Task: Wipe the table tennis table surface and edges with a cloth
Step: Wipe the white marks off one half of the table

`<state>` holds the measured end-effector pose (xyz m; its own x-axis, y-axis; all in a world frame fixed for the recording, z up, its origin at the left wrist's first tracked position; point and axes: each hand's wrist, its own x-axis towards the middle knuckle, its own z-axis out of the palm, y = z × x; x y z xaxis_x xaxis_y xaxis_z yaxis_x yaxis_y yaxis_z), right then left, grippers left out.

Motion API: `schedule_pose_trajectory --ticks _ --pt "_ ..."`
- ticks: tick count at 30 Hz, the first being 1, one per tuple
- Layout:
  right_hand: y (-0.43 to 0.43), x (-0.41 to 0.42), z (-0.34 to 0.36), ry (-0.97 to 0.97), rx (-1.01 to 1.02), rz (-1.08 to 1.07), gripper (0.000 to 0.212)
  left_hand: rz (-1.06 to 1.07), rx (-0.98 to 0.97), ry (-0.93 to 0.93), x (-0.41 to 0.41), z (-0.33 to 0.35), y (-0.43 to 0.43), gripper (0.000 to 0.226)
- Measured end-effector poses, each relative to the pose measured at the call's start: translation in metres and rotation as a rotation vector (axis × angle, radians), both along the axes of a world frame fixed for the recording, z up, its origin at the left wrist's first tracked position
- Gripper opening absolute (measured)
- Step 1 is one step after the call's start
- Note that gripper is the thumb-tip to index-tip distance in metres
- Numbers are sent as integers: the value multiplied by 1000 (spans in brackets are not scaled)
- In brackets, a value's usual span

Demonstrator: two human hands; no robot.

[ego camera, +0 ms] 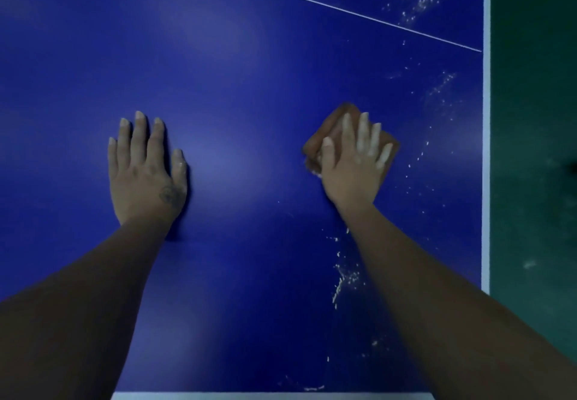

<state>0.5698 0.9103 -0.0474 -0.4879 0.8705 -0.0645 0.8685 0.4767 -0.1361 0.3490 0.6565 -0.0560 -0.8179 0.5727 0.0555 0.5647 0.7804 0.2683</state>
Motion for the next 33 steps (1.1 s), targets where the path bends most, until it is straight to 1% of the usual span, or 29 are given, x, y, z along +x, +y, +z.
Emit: schedule_pose_trajectory --ticks 3,5,6,7,8,10,12,14,15,17,19,21,22,24,26,29,31,33 --pt "-16 28 -2 -30 13 294 67 6 -11 17 33 1 -16 67" --pt "-12 54 0 -44 16 408 67 33 -19 29 68 3 -33 65" --pt "-8 65 2 -47 14 417 66 61 -20 33 86 3 -40 64" --pt "-4 75 3 -43 12 378 66 95 -19 31 103 4 -43 63" --pt "-3 82 4 -33 7 293 66 128 -22 24 118 4 -46 62" --pt "-7 84 3 -22 3 64 66 158 -35 15 132 3 -47 62" --pt "-17 67 1 -5 4 -118 67 165 -43 33 131 0 -46 62" --pt "-27 40 1 24 -13 -214 68 174 -39 43 129 -2 -47 61" --pt "-32 27 -1 37 -19 -215 68 178 -28 46 130 -3 -48 60" --pt "-44 2 -3 36 0 -121 68 174 -6 56 132 -3 -48 59" --pt "-60 -7 -7 29 36 101 67 172 1 57 131 -5 -48 59" --pt "-79 7 -12 37 44 379 65 174 1 62 131 -6 -50 59" --pt "-85 21 -13 46 30 483 65 175 -2 64 130 -6 -50 59" --pt "-93 52 -12 50 -5 603 65 175 -4 50 130 -6 -49 59" --pt "-88 69 -10 44 -17 684 65 177 -1 42 131 -5 -49 59" --pt "-54 62 -7 42 -28 770 67 178 5 38 130 -4 -48 59" --pt "-21 50 -6 50 -6 722 65 178 9 44 130 -4 -47 59" --pt "8 46 -7 47 27 578 63 180 7 43 130 -4 -46 59"
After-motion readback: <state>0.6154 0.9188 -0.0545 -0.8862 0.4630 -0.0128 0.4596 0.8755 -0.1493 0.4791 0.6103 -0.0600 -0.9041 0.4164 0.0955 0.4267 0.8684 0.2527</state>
